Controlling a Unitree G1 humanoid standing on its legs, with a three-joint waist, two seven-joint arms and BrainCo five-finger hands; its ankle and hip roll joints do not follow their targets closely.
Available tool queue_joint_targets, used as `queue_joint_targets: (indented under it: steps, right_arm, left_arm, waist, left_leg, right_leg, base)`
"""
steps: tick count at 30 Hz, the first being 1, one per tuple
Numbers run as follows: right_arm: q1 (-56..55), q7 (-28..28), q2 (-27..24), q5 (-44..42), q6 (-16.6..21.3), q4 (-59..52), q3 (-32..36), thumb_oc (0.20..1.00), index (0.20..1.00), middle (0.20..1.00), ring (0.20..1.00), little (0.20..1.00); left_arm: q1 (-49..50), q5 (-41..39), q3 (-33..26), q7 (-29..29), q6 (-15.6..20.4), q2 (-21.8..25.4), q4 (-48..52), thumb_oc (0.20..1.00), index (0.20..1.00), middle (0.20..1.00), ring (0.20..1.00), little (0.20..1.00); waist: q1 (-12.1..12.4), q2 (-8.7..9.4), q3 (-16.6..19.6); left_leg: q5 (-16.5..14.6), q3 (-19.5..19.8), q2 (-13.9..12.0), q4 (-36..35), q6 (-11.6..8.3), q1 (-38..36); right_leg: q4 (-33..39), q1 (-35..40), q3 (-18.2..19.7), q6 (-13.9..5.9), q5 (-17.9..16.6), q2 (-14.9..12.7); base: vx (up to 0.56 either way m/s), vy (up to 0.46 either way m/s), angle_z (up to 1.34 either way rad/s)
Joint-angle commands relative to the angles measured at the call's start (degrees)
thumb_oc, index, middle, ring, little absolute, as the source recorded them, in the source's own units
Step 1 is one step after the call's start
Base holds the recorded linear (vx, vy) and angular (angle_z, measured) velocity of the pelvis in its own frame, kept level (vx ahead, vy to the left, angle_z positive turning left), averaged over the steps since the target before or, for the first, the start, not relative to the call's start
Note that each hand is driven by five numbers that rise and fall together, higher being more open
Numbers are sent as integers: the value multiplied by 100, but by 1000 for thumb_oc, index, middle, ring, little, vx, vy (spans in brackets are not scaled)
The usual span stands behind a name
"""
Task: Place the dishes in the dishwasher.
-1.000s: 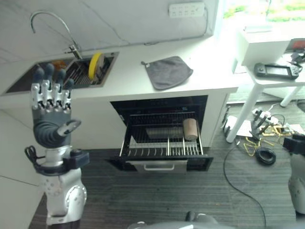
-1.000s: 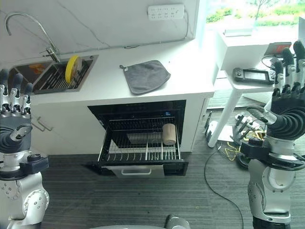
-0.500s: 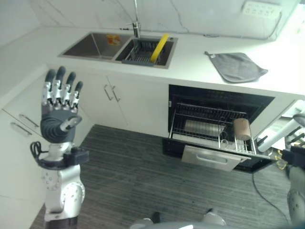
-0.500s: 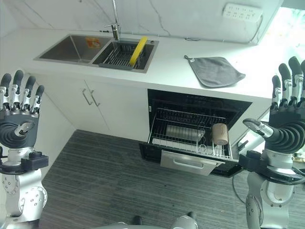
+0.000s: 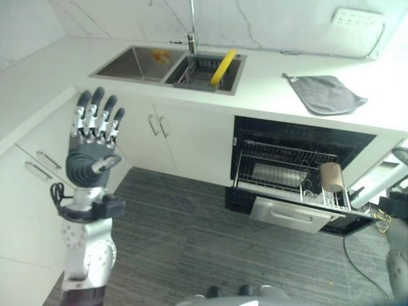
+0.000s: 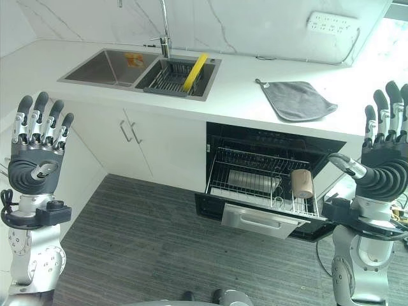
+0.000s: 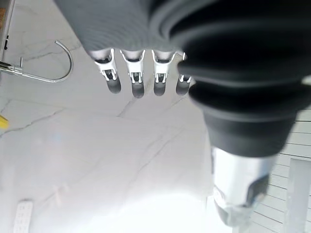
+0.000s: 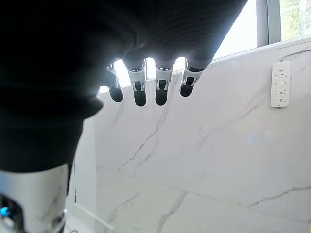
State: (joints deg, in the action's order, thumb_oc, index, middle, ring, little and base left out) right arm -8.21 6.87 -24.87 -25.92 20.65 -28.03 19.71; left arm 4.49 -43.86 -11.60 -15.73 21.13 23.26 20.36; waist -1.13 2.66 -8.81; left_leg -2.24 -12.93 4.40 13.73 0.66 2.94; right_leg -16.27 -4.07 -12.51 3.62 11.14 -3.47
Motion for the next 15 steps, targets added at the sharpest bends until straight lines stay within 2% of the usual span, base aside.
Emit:
queue_joint_targets:
  steps: [1, 2, 3, 5, 7, 8, 9, 11, 13, 14, 15]
  right_arm:
    - [373, 86, -340, -126, 117, -244, 300, 1000, 1000, 1000, 1000, 1000]
    - [453, 51, -433, -189, 21, -208, 335, 1000, 1000, 1000, 1000, 1000]
    - [484, 43, -490, -187, -23, -200, 337, 1000, 1000, 1000, 1000, 1000]
    - [498, 3, -602, -220, -18, -205, 318, 1000, 1000, 1000, 1000, 1000]
    - [538, -65, -614, -230, 137, -142, 211, 1000, 1000, 1000, 1000, 1000]
    - [495, -136, -618, -382, 246, -162, 250, 1000, 1000, 1000, 1000, 1000]
    - [260, -1141, -671, -243, -371, 512, -228, 1000, 1000, 1000, 1000, 1000]
    - [375, -1273, -648, -785, -448, 540, -253, 1000, 1000, 1000, 1000, 1000]
    - [420, -1365, -464, -802, -345, 566, -292, 1000, 1000, 1000, 1000, 1000]
    - [392, -1358, -443, -705, -301, 516, -273, 1000, 1000, 1000, 1000, 1000]
    - [359, -1305, -431, -574, -276, 473, -224, 1000, 1000, 1000, 1000, 1000]
  left_arm:
    - [64, -191, -176, 32, 99, 72, 580, 1000, 1000, 1000, 1000, 1000]
    - [102, -229, -207, 32, 111, 71, 587, 1000, 1000, 1000, 1000, 1000]
    - [129, -219, -211, 13, 177, 70, 595, 1000, 1000, 1000, 1000, 1000]
    - [185, -126, -180, 124, 339, 70, 657, 1000, 1000, 1000, 1000, 1000]
    - [112, 40, -47, 333, 438, 31, 607, 1000, 1000, 1000, 1000, 1000]
    - [-66, 10, 93, 346, 540, 96, 436, 1000, 1000, 1000, 1000, 1000]
    - [31, 1266, 62, 945, -114, 223, -195, 1000, 1000, 1000, 1000, 1000]
    - [75, 1196, -42, 921, -145, 222, -192, 1000, 1000, 1000, 1000, 1000]
    - [168, 1280, -152, 853, -190, 158, -98, 1000, 1000, 1000, 1000, 1000]
    - [235, 1219, -195, 784, -186, 148, -43, 1000, 1000, 1000, 1000, 1000]
    - [259, 1143, -212, 676, -259, 133, 3, 1000, 1000, 1000, 1000, 1000]
  waist:
    - [-54, 14, -125]
    - [-86, 21, -85]
    - [-73, 26, -62]
    - [-10, -12, 11]
    - [-9, -39, 87]
    - [-97, -59, 123]
    - [118, 78, 306]
    - [198, 78, 354]
    - [301, 100, 317]
    - [334, 141, 247]
    - [310, 166, 172]
  left_leg:
    - [-158, -91, -894, 522, -534, 71]
    - [-226, -155, -1060, 132, -490, -62]
    - [-237, -120, -1084, -218, -463, -185]
    - [-135, 295, -986, -1012, -452, -300]
    - [-29, 513, -936, -1490, -429, -440]
    - [7, 447, -933, -1711, -398, -603]
    - [-114, 701, -213, -1873, -19, -660]
    - [-126, 656, -212, -1836, -25, -695]
    - [-307, 538, -165, -1267, -74, -537]
    - [-449, 351, -179, -736, -129, -290]
    - [-370, -36, -411, -207, -269, -16]
  right_leg:
    - [1271, 930, -264, -478, -527, -10]
    - [1393, 952, -202, -527, -567, -47]
    - [1514, 973, -100, -572, -615, -64]
    - [1745, 1009, 196, -654, -660, -7]
    - [1769, 972, 295, -692, -641, 17]
    - [1839, 949, 389, -716, -671, 52]
    - [2121, 722, 401, -923, -1095, 177]
    - [2121, 793, 312, -855, -1016, 211]
    - [2127, 839, 207, -797, -947, 142]
    - [2127, 877, 94, -769, -942, 28]
    - [2127, 915, -96, -736, -983, -89]
  base:
    - [66, 197, 0]
    - [92, 239, -8]
    - [140, 337, -17]
    - [149, 316, -49]
    - [157, 299, -107]
    - [134, 219, -111]
    - [110, 112, -74]
    - [2, -164, -14]
    - [-44, -193, -10]
    - [-94, -125, -4]
    - [-99, -108, 14]
